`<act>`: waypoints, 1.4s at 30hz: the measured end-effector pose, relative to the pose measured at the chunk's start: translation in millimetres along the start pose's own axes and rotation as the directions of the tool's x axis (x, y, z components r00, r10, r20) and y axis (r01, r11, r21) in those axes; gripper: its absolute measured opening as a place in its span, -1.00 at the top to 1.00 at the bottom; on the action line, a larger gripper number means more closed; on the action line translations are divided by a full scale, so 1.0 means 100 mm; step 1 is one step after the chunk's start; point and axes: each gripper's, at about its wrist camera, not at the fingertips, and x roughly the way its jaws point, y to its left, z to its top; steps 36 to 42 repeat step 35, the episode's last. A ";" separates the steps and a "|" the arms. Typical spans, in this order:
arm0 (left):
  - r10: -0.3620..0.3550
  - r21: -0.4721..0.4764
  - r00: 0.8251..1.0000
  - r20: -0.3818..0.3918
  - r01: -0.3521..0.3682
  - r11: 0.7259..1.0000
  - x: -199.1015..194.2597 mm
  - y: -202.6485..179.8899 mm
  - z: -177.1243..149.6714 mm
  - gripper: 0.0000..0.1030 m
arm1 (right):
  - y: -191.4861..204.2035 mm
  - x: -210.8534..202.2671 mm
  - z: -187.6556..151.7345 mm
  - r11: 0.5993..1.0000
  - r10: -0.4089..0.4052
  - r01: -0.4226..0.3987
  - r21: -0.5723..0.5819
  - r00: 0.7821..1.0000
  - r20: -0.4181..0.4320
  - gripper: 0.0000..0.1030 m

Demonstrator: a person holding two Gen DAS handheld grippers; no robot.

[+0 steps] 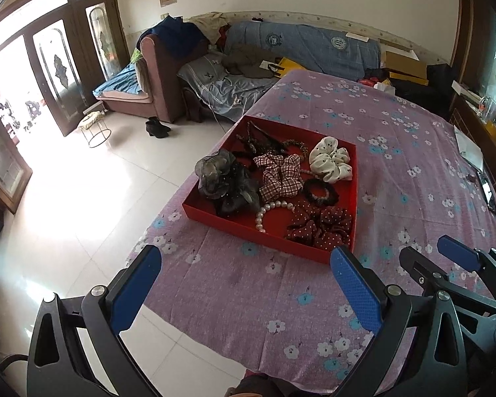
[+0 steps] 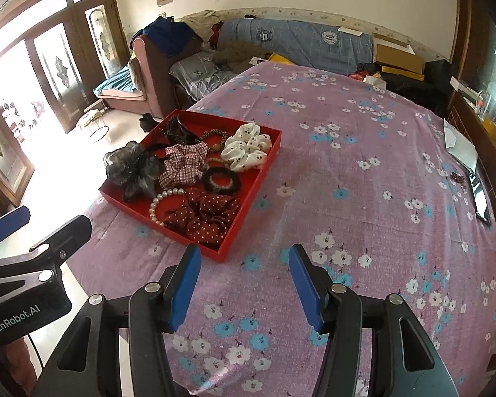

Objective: Organize jewelry

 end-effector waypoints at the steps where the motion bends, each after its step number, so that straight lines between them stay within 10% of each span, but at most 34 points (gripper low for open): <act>1: -0.003 0.000 1.000 -0.002 0.003 1.000 0.01 0.01 0.01 -0.98 | 0.01 0.01 0.01 1.000 -0.003 0.003 0.001 1.000 -0.001 -0.20; 42: -0.025 0.018 0.997 -0.067 0.026 0.999 0.44 0.36 0.19 -0.98 | 0.32 0.41 0.12 0.997 -0.040 0.045 0.068 0.996 -0.074 -0.24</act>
